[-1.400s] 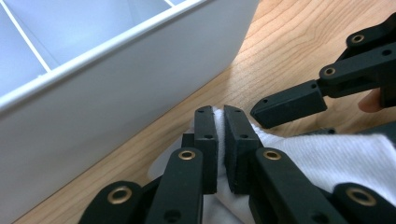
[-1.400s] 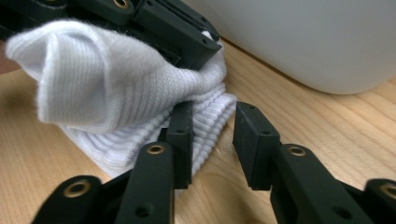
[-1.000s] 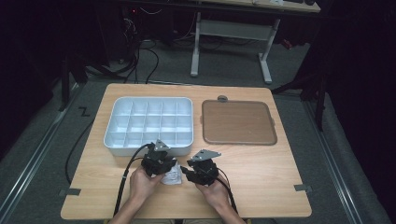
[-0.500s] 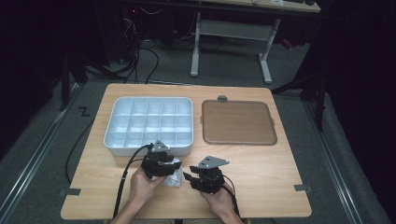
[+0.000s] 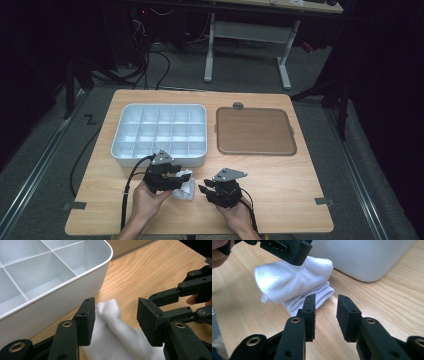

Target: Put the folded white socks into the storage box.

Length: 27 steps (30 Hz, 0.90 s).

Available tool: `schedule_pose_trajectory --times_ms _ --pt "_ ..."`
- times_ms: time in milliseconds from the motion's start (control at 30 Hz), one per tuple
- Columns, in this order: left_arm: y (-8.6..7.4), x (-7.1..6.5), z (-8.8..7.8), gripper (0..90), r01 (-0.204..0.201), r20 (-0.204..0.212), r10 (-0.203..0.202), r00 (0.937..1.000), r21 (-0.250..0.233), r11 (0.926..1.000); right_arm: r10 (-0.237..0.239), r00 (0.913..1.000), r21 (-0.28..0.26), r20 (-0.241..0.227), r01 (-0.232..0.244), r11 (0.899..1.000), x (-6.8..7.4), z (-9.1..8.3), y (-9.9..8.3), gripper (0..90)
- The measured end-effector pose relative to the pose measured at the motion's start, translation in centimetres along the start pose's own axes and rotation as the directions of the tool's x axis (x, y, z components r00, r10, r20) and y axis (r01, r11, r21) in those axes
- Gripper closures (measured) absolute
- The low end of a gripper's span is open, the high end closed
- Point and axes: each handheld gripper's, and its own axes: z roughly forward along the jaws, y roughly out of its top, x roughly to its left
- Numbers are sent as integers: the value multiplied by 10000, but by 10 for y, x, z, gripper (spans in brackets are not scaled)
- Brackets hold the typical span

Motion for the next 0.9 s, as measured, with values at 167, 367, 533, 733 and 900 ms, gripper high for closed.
schedule_pose_trajectory --times_ms 167,367,533,733,900 --pt "6 8 -11 498 196 -132 -200 9997 -271 9994 -52 9999 -83 -138 51 10000 3 -4 7 710" --pt "7 24 -12 499 593 -438 -599 9972 -153 9981 -258 9991 -227 -342 251 9994 9 -6 20 711" --pt "-5 34 -4 494 759 -738 -745 9945 166 9970 -644 9970 -331 -431 630 9975 18 -6 36 712" --pt "-13 34 2 487 589 -986 -559 9936 280 9979 -1047 9917 -126 -747 1041 9945 30 3 50 690" --pt "-21 32 7 487 349 -1151 -293 9929 467 9983 -988 9923 143 -741 1001 9949 35 17 55 644"
